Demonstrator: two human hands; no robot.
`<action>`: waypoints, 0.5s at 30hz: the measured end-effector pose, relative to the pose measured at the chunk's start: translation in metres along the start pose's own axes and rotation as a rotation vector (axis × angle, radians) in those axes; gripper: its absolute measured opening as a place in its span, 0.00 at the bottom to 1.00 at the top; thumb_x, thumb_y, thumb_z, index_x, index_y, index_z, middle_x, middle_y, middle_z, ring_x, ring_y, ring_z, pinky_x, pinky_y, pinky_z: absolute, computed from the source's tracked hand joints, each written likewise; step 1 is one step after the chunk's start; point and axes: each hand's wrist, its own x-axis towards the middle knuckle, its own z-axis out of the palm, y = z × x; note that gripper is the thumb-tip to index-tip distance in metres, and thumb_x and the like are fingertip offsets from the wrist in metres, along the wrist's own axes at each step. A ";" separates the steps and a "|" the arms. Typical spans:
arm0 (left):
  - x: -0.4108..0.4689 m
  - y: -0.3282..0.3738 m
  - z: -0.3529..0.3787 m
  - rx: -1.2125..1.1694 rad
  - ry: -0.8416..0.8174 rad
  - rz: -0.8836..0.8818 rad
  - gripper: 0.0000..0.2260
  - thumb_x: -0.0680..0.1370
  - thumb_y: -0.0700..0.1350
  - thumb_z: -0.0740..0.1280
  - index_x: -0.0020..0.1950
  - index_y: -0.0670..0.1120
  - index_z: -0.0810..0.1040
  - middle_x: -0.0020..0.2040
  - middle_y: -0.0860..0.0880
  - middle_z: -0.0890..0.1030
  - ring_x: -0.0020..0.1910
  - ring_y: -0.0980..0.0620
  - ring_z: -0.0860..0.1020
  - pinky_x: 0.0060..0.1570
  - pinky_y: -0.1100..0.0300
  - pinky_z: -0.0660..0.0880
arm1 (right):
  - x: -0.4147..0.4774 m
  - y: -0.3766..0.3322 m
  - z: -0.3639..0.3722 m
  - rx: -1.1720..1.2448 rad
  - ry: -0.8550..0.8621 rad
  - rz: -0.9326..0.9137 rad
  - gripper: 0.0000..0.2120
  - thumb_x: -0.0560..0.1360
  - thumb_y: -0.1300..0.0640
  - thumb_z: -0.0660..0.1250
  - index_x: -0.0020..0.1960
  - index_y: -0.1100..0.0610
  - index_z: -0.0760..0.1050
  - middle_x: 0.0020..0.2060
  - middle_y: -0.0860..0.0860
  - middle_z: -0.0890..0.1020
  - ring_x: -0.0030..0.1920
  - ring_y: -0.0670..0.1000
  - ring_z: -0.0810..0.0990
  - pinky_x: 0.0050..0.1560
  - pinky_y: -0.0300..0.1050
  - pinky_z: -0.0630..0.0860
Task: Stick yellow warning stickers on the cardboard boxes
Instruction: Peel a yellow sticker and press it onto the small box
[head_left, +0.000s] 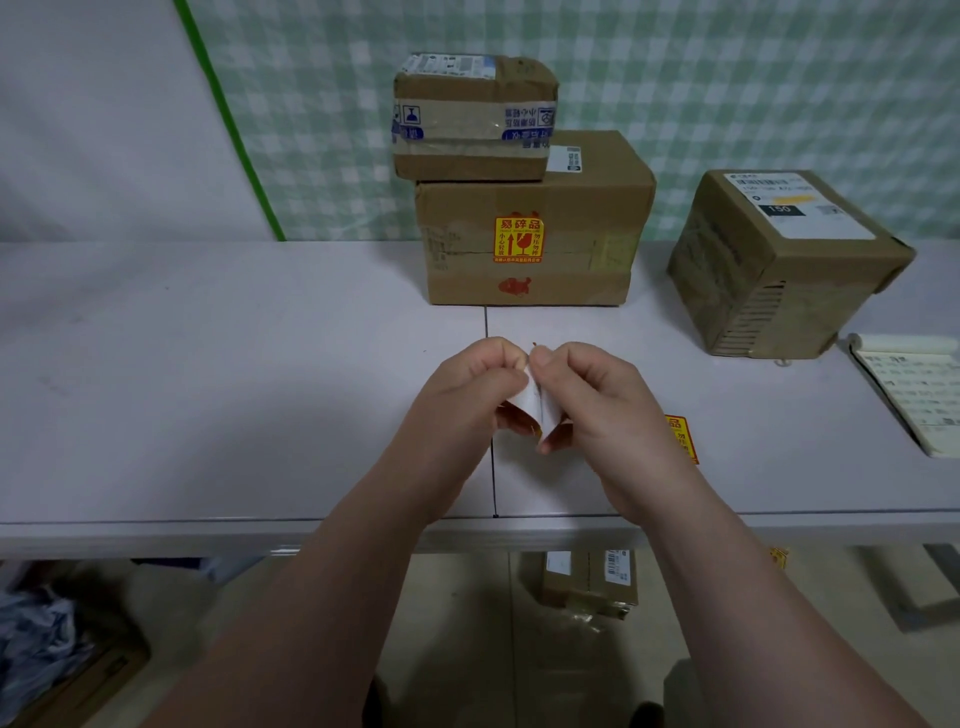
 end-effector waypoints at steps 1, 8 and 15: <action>0.000 0.000 0.000 -0.011 0.003 -0.016 0.06 0.69 0.42 0.59 0.35 0.44 0.74 0.34 0.46 0.77 0.38 0.46 0.76 0.39 0.55 0.74 | 0.000 0.000 0.001 -0.028 0.004 -0.016 0.17 0.77 0.51 0.63 0.42 0.66 0.74 0.32 0.56 0.76 0.32 0.53 0.76 0.31 0.44 0.75; 0.000 0.000 0.003 -0.048 -0.029 -0.018 0.16 0.74 0.52 0.61 0.43 0.39 0.77 0.38 0.43 0.78 0.38 0.46 0.77 0.35 0.55 0.75 | -0.003 -0.003 0.004 -0.088 -0.027 -0.112 0.16 0.78 0.53 0.62 0.39 0.64 0.71 0.32 0.62 0.76 0.30 0.53 0.75 0.30 0.44 0.72; -0.001 0.001 0.005 -0.131 -0.074 0.030 0.10 0.74 0.47 0.62 0.36 0.42 0.74 0.31 0.45 0.77 0.32 0.47 0.74 0.29 0.61 0.72 | -0.004 -0.003 0.003 0.117 -0.057 -0.059 0.13 0.79 0.58 0.61 0.39 0.66 0.70 0.29 0.57 0.75 0.30 0.54 0.74 0.31 0.46 0.69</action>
